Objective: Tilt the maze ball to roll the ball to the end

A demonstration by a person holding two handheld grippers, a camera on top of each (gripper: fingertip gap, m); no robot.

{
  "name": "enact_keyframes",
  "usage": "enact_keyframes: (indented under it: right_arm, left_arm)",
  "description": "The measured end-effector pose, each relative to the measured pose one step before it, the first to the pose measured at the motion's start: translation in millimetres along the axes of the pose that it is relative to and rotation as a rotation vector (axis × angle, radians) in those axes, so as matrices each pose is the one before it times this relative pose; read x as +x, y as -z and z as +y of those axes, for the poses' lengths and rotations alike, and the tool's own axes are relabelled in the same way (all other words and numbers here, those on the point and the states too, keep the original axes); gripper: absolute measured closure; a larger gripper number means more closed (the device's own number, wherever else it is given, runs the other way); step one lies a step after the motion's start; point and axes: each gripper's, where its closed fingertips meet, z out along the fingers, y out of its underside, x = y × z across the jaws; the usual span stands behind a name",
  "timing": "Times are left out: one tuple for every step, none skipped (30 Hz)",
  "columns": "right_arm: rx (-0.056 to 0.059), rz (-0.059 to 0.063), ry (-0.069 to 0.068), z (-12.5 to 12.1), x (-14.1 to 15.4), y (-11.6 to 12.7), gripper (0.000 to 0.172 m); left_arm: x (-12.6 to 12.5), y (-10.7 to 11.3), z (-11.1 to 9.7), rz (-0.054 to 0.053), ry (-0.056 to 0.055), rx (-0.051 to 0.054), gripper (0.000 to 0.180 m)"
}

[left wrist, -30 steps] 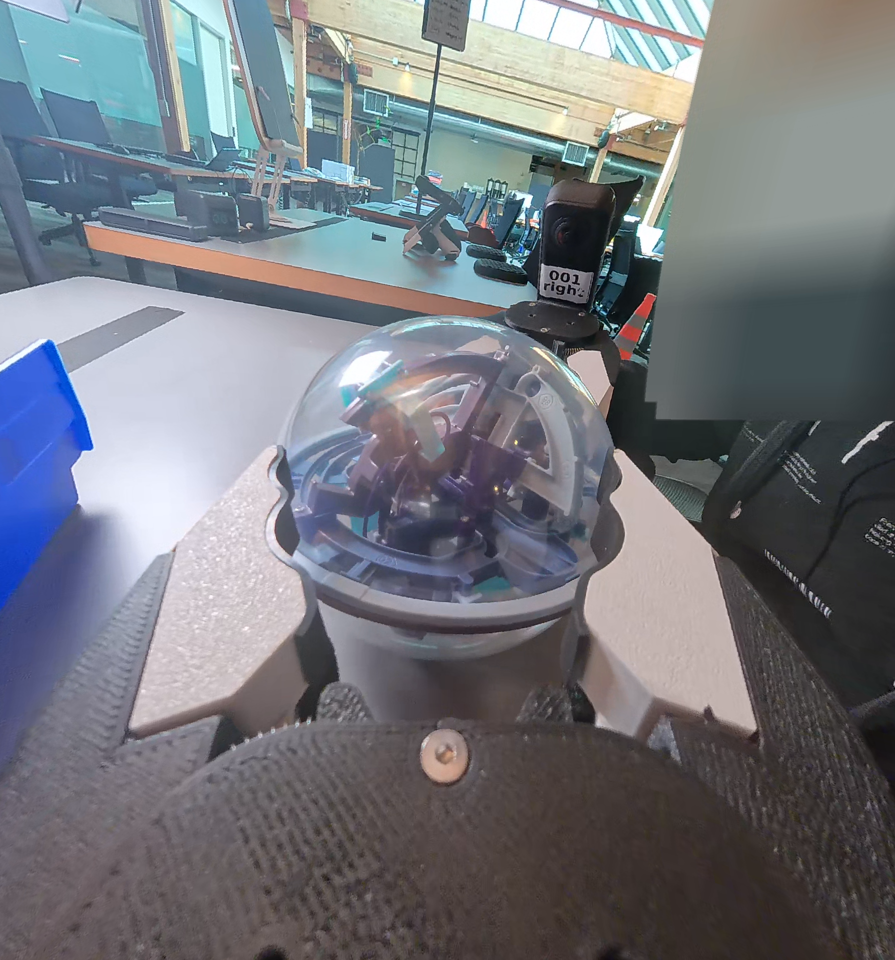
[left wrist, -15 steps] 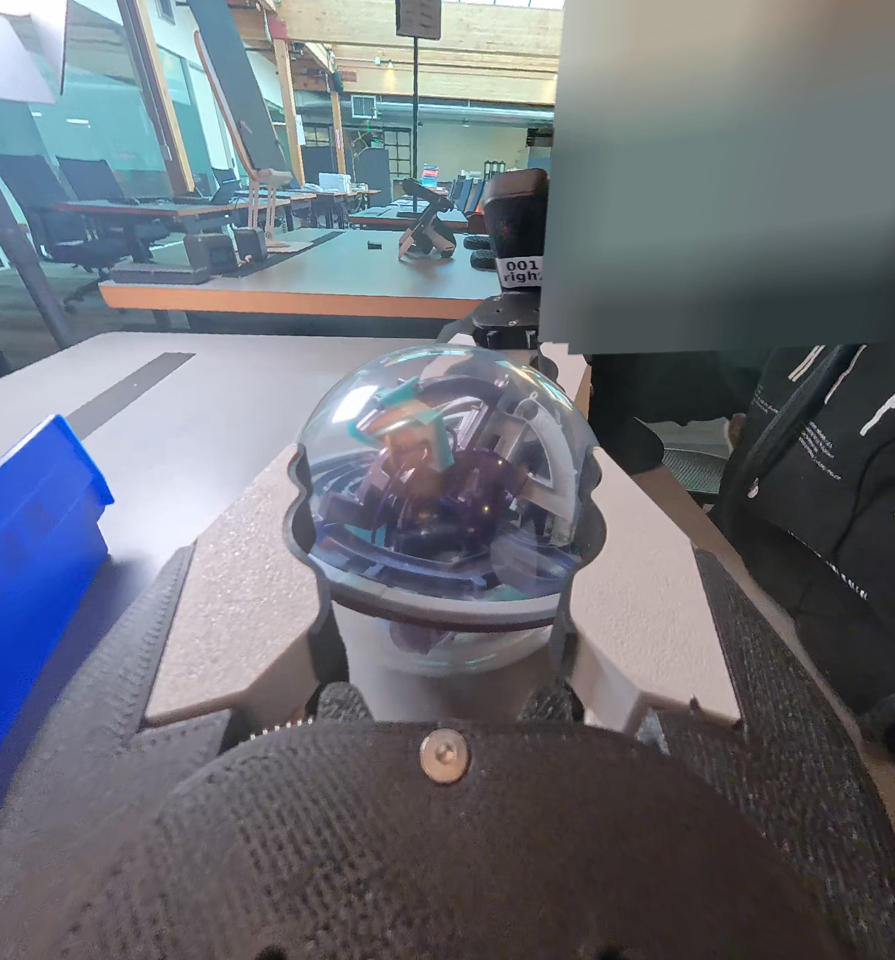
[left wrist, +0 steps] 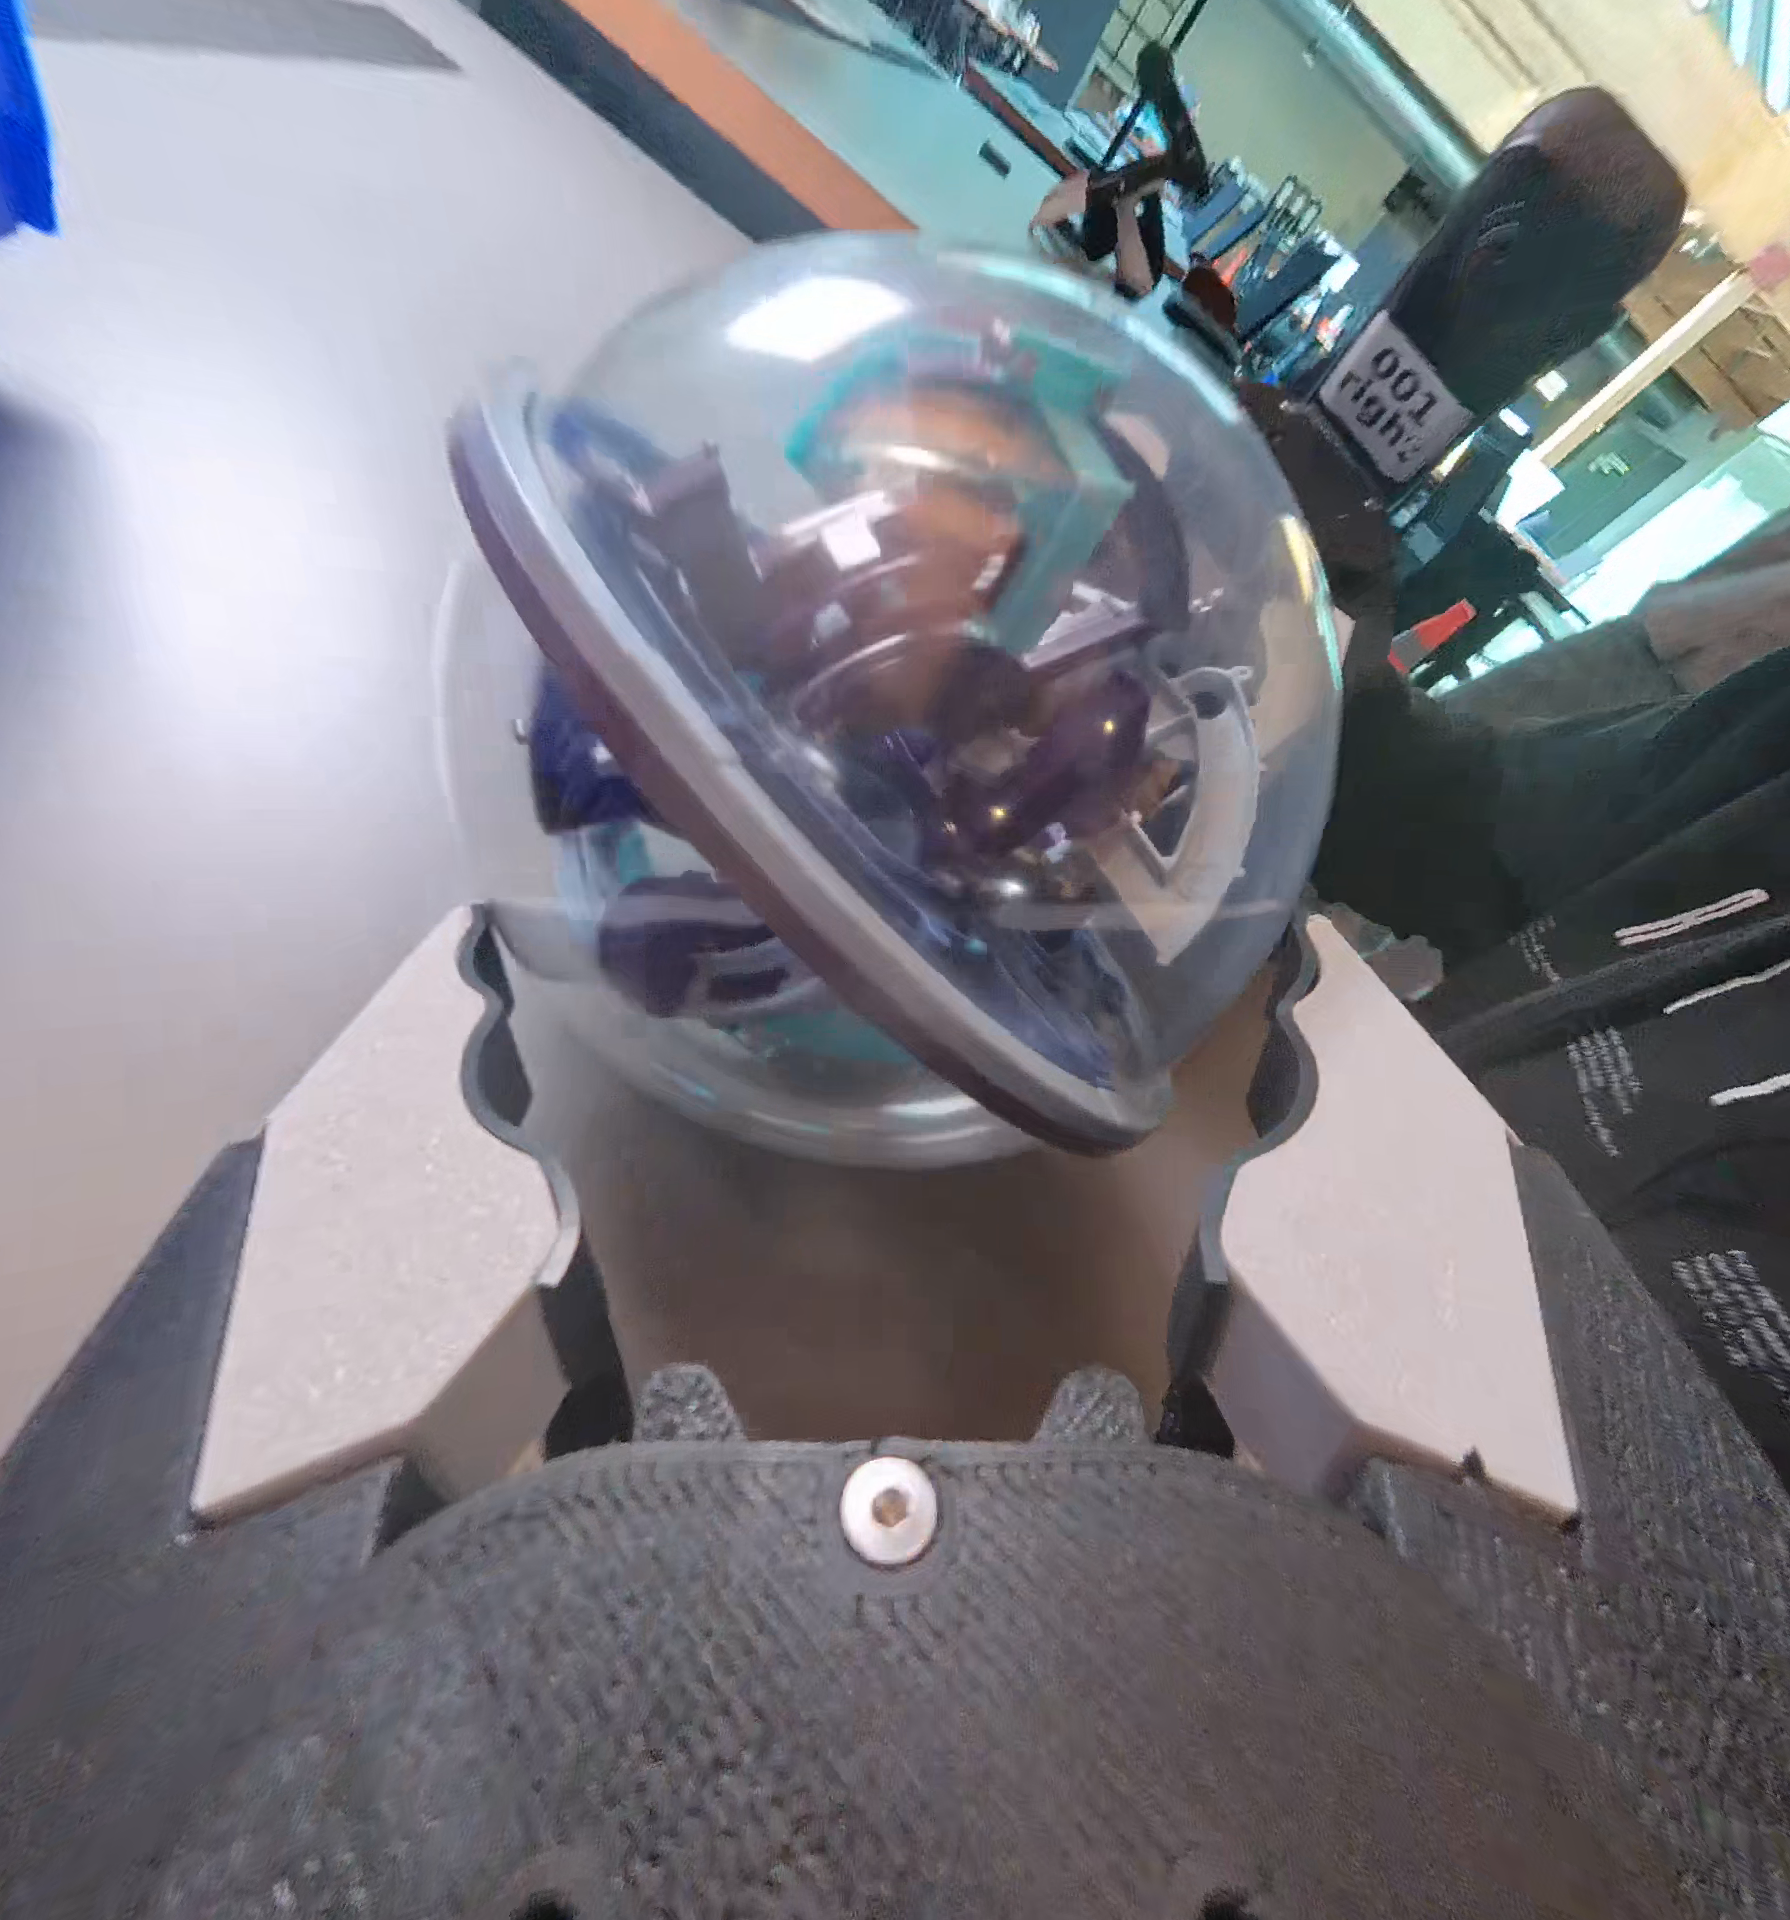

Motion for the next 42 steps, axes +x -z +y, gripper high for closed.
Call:
enact_keyframes:
  right_arm:
    - [0.0005,0.0154,0.0248,0.73,-1.77,-0.19,0.063]
    - [-0.0034,0.0166,0.0174,1.39,-0.94,0.17,0.063]
    - [-0.0056,0.0126,0.0153,1.98,-0.91,0.46,0.064]
    - [-0.0033,0.0031,0.0128,1.61,-1.98,0.74,0.065]
    - [0.0018,-0.0065,0.0064,0.43,-2.88,1.16,0.066]
    - [0.0019,-0.0139,0.0012,-0.22,-3.46,1.42,0.068]
    - [-0.0027,-0.0181,0.0006,0.10,-3.35,1.37,0.069]
    - [-0.0045,-0.0199,0.0043,0.43,-3.15,1.30,0.070]
    - [-0.0027,-0.0228,0.0044,0.31,-2.81,1.46,0.072]
    - [0.0010,-0.0263,0.0014,-0.20,-2.22,1.85,0.074]
    - [0.0034,-0.0261,-0.0023,-0.82,-0.78,2.30,0.076]
    - [0.0035,-0.0220,-0.0070,-1.05,1.40,2.28,0.075]
    - [0.0000,-0.0227,-0.0137,-0.49,3.02,1.93,0.073]
    - [-0.0039,-0.0235,-0.0209,0.19,3.75,1.28,0.069]
    - [-0.0011,-0.0217,-0.0209,-0.08,3.94,0.60,0.066]
    - [0.0015,-0.0249,-0.0177,0.07,3.41,-0.36,0.063]
    - [-0.0036,-0.0275,-0.0192,1.09,2.77,-1.10,0.059]
    - [-0.0052,-0.0258,-0.0223,1.39,2.69,-1.54,0.055]
    - [0.0000,-0.0286,-0.0184,0.19,0.74,-1.86,0.051]
    - [0.0063,-0.0268,-0.0109,-1.29,-0.71,-1.99,0.048]
    - [0.0061,-0.0180,-0.0054,-1.48,-0.28,-1.92,0.046]
    - [0.0037,-0.0131,-0.0041,-0.75,0.19,-1.61,0.044]
    - [0.0059,-0.0111,-0.0067,-0.32,0.65,-1.07,0.043]
    - [0.0093,-0.0110,-0.0094,-0.22,0.64,-0.43,0.043]
    - [0.0095,-0.0090,-0.0078,-0.03,0.12,-0.10,0.043]
    - [0.0048,-0.0049,-0.0020,0.47,-0.27,0.17,0.044]
    - [0.0001,-0.0006,0.0029,1.06,-0.45,0.05,0.045]
    - [-0.0016,0.0021,0.0047,1.11,-0.37,0.09,0.045]
    - [-0.0012,0.0014,0.0032,1.11,-0.34,-0.31,0.047]
    - [-0.0011,0.0007,0.0022,0.99,-0.44,-0.60,0.048]
    - [-0.0001,0.0024,0.0036,0.32,0.10,-0.57,0.047]
    - [0.0015,0.0004,0.0062,-0.56,-0.39,-0.55,0.048]
    - [0.0009,0.0014,0.0088,-0.87,-0.59,-0.94,0.048]
    - [0.0021,0.0032,0.0112,-1.22,-0.80,-1.12,0.048]
    - [0.0015,0.0042,0.0117,-1.22,-1.22,-1.45,0.048]
    - [-0.0042,0.0060,0.0125,-0.35,-1.10,-1.46,0.048]
    - [-0.0104,0.0123,0.0150,0.74,-0.24,-1.11,0.047]
    - [-0.0100,0.0184,0.0176,1.22,0.83,-0.52,0.047]
    - [-0.0043,0.0186,0.0203,0.93,0.54,-0.78,0.048]
    - [0.0039,0.0165,0.0172,-0.29,-0.02,-1.06,0.048]
    - [0.0087,0.0145,0.0120,-1.47,-0.16,-0.86,0.047]
    - [0.0113,0.0147,0.0081,-2.09,0.22,-0.79,0.047]
  left_arm:
    - [0.55,-2.47,1.63,-0.0019,-0.0198,-0.0055,0.036]
    - [-0.15,-0.52,-0.47,-0.0018,-0.0265,0.0008,0.036]
    - [-0.23,0.41,-0.72,-0.0025,-0.0324,-0.0019,0.036]
    - [-0.07,0.98,-0.38,-0.0033,-0.0457,-0.0046,0.036]
    - [-0.01,1.93,0.55,0.0003,-0.0568,-0.0098,0.036]
    - [0.13,2.26,0.78,0.0058,-0.0474,-0.0117,0.036]
    - [0.66,2.27,0.54,0.0106,-0.0329,-0.0097,0.036]
    - [0.49,2.03,0.41,0.0112,-0.0287,-0.0062,0.036]
    - [0.43,1.79,0.21,0.0102,-0.0311,-0.0038,0.037]
    - [0.30,1.48,0.55,0.0097,-0.0330,-0.0050,0.037]
    - [0.31,1.05,0.64,0.0095,-0.0296,-0.0068,0.037]
    - [0.59,0.51,0.59,0.0104,-0.0229,-0.0108,0.037]
    - [0.83,0.16,0.44,0.0115,-0.0199,-0.0129,0.037]
    - [0.46,-0.19,0.06,0.0093,-0.0189,-0.0130,0.038]
    - [0.69,-0.41,-0.22,0.0094,-0.0181,-0.0112,0.037]
    - [0.78,-0.54,-0.41,0.0087,-0.0188,-0.0099,0.038]
    - [0.81,-0.47,-0.40,0.0072,-0.0191,-0.0097,0.038]
    - [0.75,-0.75,-0.73,0.0056,-0.0175,-0.0090,0.038]
    - [0.79,-1.02,-1.10,0.0038,-0.0181,-0.0087,0.038]
    - [1.01,-1.17,-1.35,0.0025,-0.0189,-0.0071,0.038]
    - [0.91,-1.09,-1.49,0.0011,-0.0180,-0.0039,0.039]
    - [0.59,-1.00,-1.81,-0.0018,-0.0128,0.0011,0.039]
    - [0.37,-0.13,-1.93,-0.0063,-0.0068,0.0056,0.041]
    - [0.36,1.28,-2.20,-0.0111,-0.0029,0.0108,0.043]
    - [-0.47,2.99,-3.73,-0.0218,0.0075,0.0250,0.042]
    - [-1.88,4.65,-4.26,-0.0345,0.0255,0.0336,0.038]
    - [-1.96,5.00,-2.65,-0.0391,0.0470,0.0300,0.037]
    - [-2.28,3.77,0.38,-0.0434,0.0719,0.0270,0.036]
    - [-0.90,0.94,5.87,-0.0329,0.0885,0.0114,0.035]
    - [2.90,-2.25,9.36,-0.0052,0.0840,-0.0014,0.032]
    - [2.28,-4.69,10.13,-0.0047,0.0694,-0.0088,0.030]
    - [2.03,-5.75,7.25,-0.0026,0.0434,-0.0049,0.029]
    - [2.81,-5.82,2.75,0.0034,0.0244,0.0078,0.030]
    - [2.62,-5.82,1.41,0.0073,0.0118,0.0020,0.031]
    - [2.54,-4.88,1.44,0.0135,-0.0089,-0.0098,0.033]
    - [1.38,-3.28,0.23,0.0105,-0.0258,-0.0090,0.031]
    - [-0.61,-1.28,-1.20,0.0009,-0.0274,-0.0050,0.029]
    - [-1.75,0.52,-1.18,-0.0060,-0.0322,-0.0095,0.029]
    - [-1.73,1.08,-0.54,-0.0056,-0.0378,-0.0126,0.029]
    - [-0.98,1.42,-0.75,0.0003,-0.0317,-0.0111,0.029]
    - [-0.49,1.62,-1.94,0.0041,-0.0246,-0.0043,0.029]
    - [-0.72,1.93,-3.84,0.0011,-0.0226,0.0059,0.029]
